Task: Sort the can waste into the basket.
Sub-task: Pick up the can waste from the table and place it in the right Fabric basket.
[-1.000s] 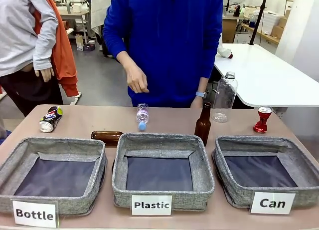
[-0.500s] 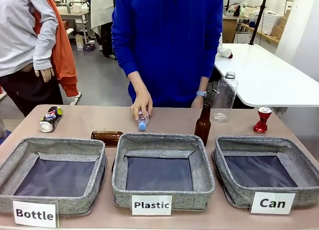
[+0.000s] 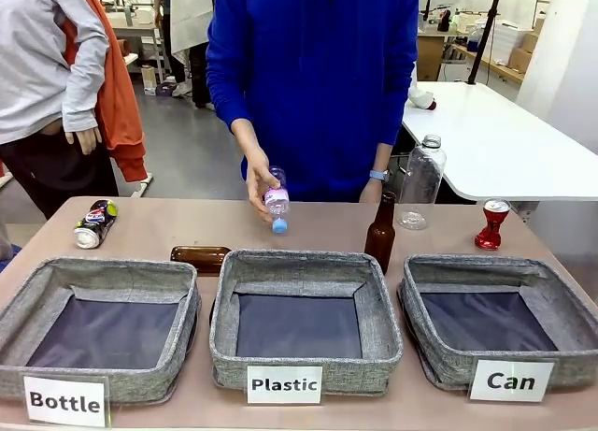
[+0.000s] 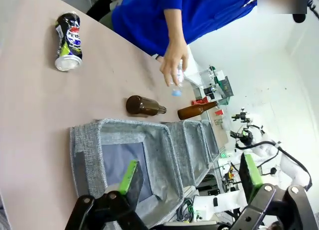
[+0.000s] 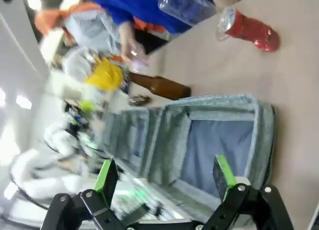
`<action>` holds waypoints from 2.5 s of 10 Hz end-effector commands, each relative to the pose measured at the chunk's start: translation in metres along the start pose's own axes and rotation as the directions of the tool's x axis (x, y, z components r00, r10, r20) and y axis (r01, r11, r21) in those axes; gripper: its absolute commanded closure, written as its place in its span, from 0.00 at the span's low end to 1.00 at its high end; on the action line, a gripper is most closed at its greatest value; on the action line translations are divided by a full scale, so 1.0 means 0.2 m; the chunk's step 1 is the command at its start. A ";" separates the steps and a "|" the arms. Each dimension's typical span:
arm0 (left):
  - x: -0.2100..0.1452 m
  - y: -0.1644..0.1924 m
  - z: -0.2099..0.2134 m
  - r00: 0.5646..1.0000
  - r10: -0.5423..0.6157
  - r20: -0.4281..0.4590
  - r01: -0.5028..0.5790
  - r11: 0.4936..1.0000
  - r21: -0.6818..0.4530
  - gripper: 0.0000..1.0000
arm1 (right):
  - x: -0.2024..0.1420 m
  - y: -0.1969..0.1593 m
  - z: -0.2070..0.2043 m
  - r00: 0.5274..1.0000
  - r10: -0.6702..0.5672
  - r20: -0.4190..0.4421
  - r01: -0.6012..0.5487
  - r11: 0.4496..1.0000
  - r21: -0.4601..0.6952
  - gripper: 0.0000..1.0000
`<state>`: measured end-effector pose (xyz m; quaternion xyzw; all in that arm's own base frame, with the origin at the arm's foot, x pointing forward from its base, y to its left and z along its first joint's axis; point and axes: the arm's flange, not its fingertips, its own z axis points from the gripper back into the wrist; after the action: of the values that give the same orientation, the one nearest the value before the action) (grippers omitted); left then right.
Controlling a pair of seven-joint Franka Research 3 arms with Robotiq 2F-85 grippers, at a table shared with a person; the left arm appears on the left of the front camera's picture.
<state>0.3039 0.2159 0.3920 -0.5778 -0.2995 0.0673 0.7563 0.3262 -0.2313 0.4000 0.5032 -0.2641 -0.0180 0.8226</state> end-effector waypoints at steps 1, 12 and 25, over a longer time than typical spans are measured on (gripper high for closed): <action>0.01 0.01 0.01 1.000 -0.025 0.019 0.025 0.999 -0.023 0.00 | 0.13 0.01 -0.19 0.914 0.403 -0.053 -0.404 0.887 -0.222 0.00; 0.01 0.01 0.01 1.000 -0.025 0.019 0.025 0.999 -0.023 0.00 | 0.43 -0.11 -0.52 0.469 0.878 -0.091 -0.857 0.428 -0.289 0.00; 0.01 0.01 0.01 1.000 -0.025 0.019 0.025 0.999 -0.023 0.00 | 0.69 -0.63 -0.84 0.518 0.813 -0.264 -0.855 0.504 -0.123 0.00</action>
<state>0.3036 0.2176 0.3911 -0.5775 -0.3003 0.0660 0.7563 0.5389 -0.1947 0.2890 0.1928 -0.4122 0.3956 0.7977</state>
